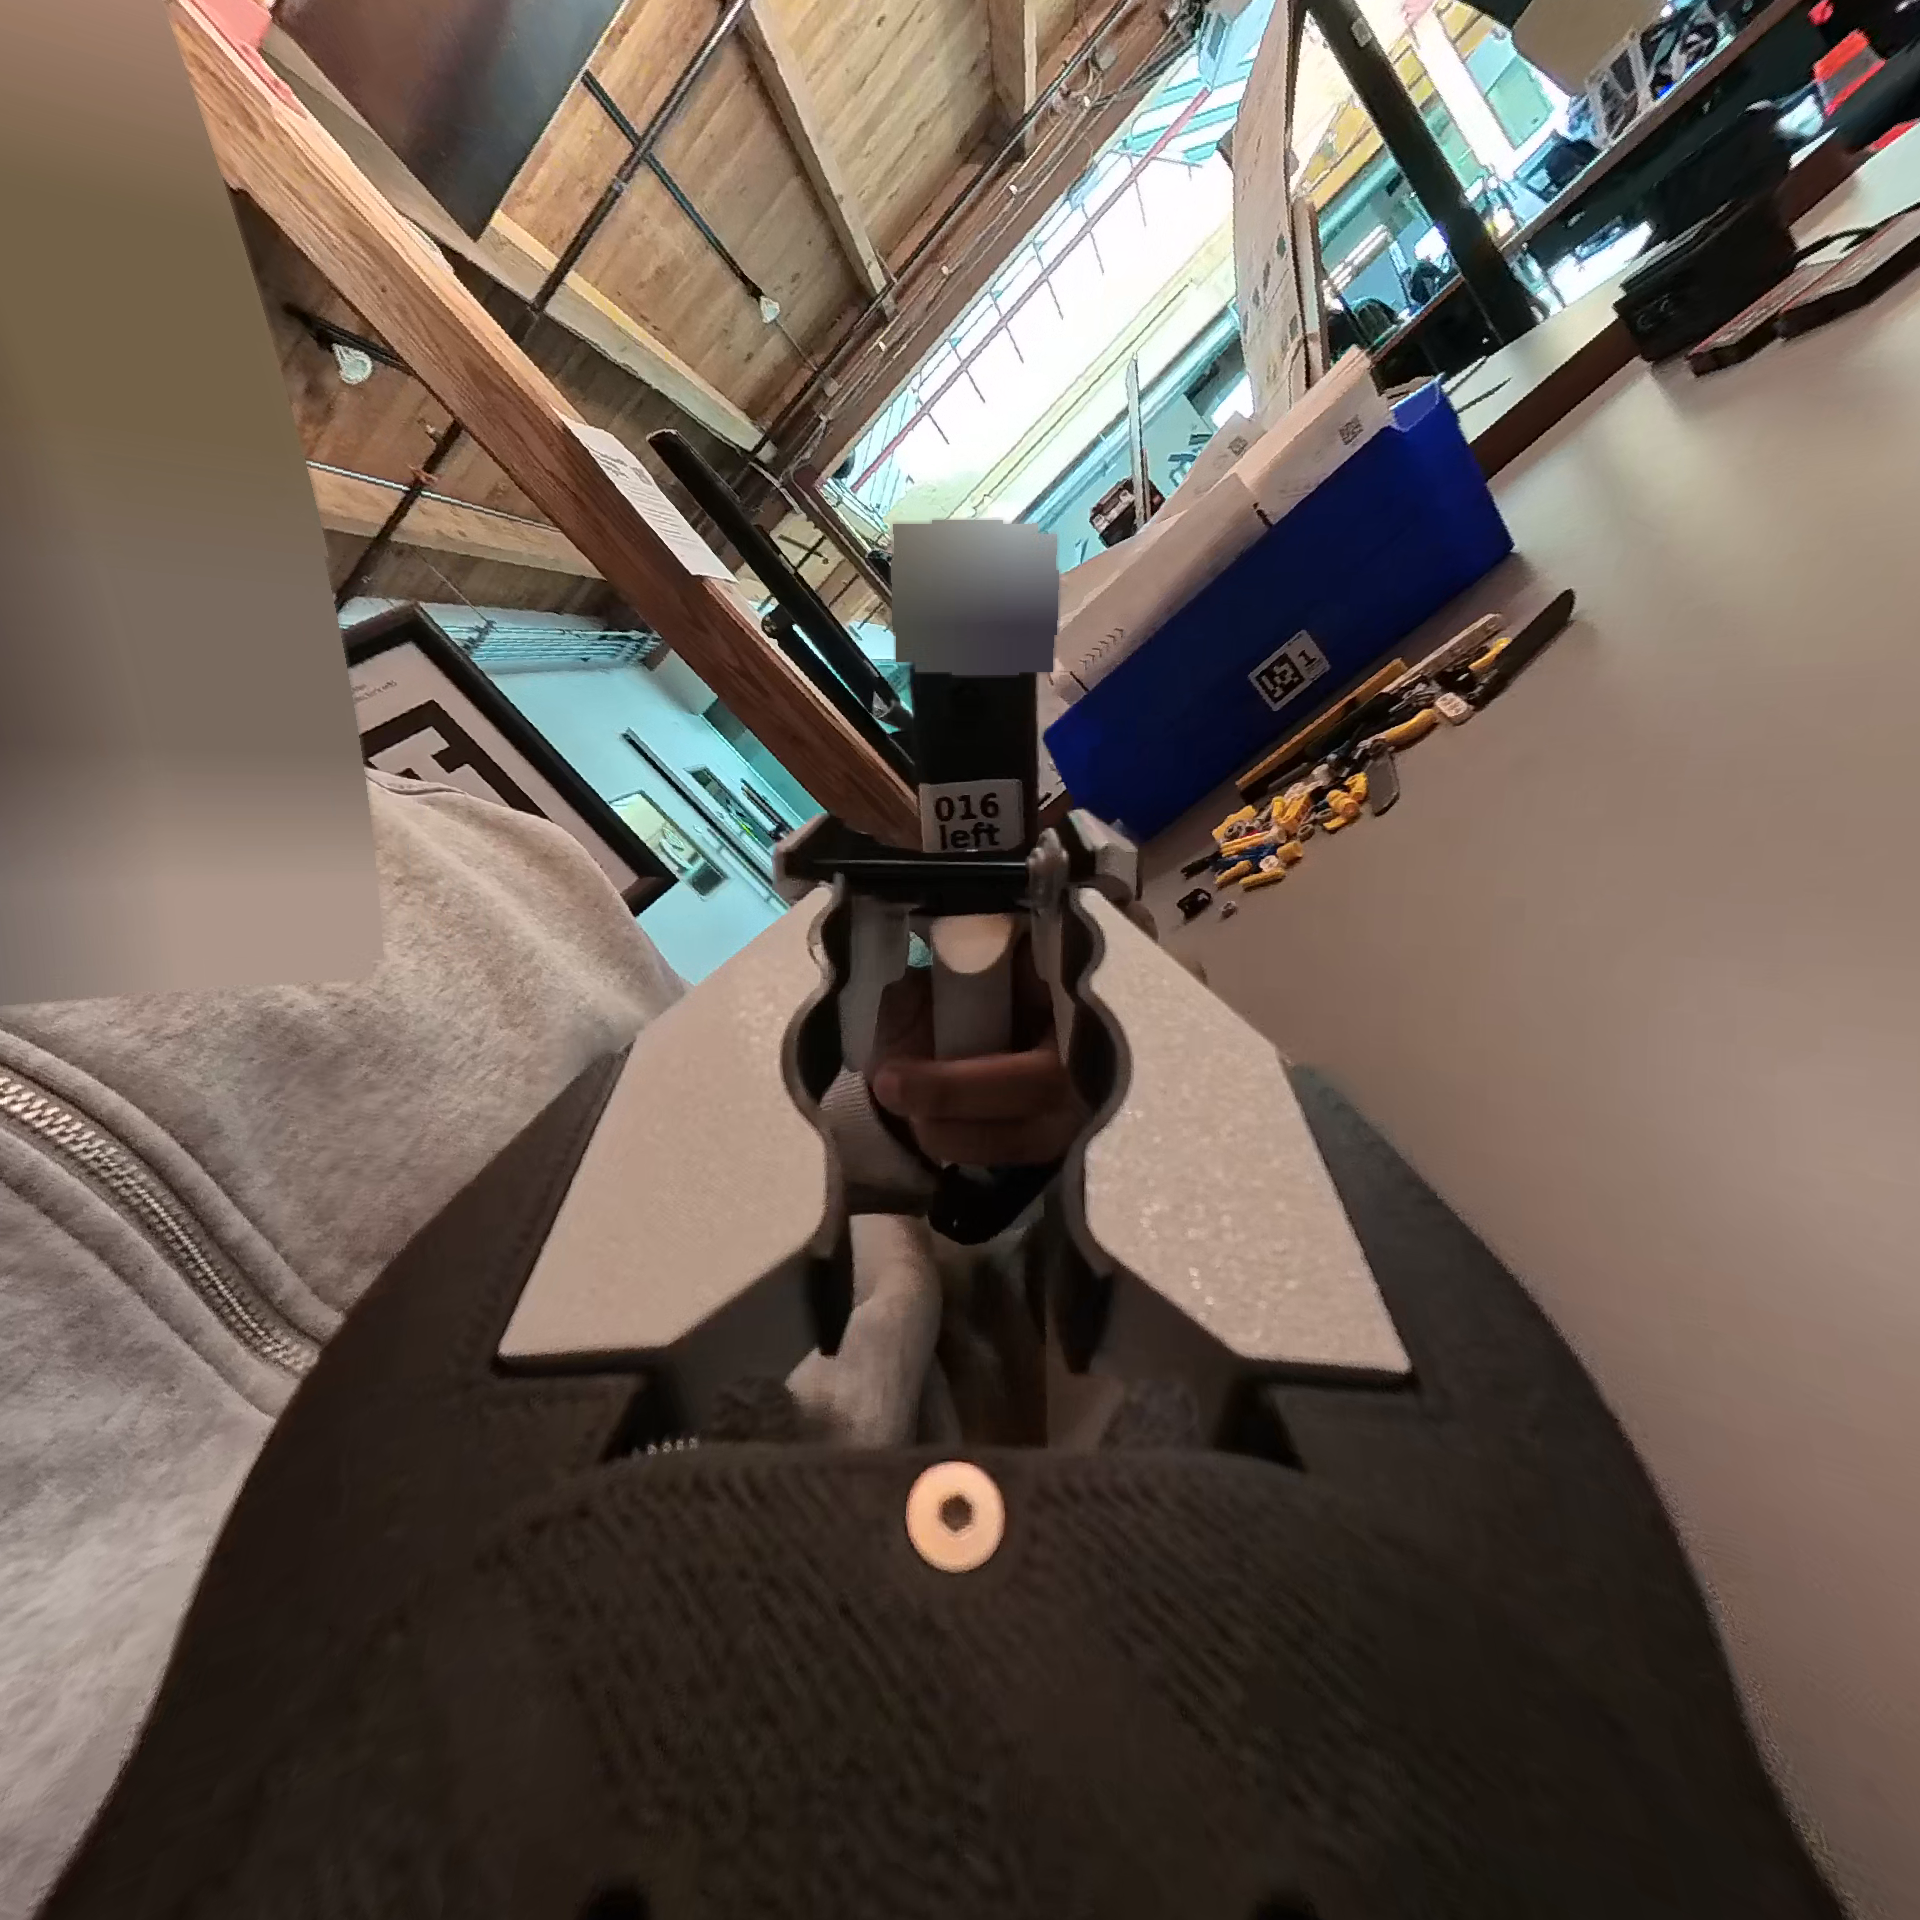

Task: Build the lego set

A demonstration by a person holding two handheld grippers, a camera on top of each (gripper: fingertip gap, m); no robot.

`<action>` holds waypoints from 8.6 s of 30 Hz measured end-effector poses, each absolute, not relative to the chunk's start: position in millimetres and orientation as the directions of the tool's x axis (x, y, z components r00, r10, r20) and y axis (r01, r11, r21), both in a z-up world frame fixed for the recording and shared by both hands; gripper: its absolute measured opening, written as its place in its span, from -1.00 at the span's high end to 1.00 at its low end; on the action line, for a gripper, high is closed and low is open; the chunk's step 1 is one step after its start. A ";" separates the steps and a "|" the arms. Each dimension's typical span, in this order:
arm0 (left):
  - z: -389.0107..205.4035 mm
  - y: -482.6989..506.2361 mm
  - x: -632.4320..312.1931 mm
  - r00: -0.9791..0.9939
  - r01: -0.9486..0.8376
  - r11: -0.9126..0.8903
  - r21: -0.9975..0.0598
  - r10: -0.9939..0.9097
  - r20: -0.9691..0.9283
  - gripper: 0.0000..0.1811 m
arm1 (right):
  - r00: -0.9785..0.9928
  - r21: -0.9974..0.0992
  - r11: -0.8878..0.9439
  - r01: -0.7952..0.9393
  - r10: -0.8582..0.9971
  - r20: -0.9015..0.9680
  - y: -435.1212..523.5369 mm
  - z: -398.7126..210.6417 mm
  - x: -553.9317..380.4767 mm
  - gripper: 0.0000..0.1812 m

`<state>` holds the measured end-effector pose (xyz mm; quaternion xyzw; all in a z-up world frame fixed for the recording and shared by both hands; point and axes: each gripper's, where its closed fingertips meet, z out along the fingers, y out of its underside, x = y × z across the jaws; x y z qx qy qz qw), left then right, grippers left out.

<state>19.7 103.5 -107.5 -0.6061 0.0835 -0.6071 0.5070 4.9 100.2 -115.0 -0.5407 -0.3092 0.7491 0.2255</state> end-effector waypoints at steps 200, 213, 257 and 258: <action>-124.1 87.5 28.0 0.392 0.257 -0.307 -0.916 -0.833 0.390 0.51 | -0.259 -0.950 -0.312 -0.018 0.919 -0.297 94.8 -118.0 24.3 0.62; -123.7 82.2 31.4 0.381 0.243 -0.301 -0.922 -0.844 0.376 0.49 | -0.198 -0.938 -0.347 -0.018 0.921 -0.337 106.7 -121.4 22.6 0.99; -118.3 79.3 27.7 0.345 0.269 -0.317 -0.909 -0.850 0.399 0.52 | -0.211 -0.942 -0.334 -0.026 0.923 -0.321 103.8 -119.7 21.8 0.99; -118.1 79.1 27.7 0.343 0.270 -0.318 -0.909 -0.850 0.399 0.52 | -0.213 -0.942 -0.334 -0.026 0.923 -0.321 103.6 -119.6 21.9 0.99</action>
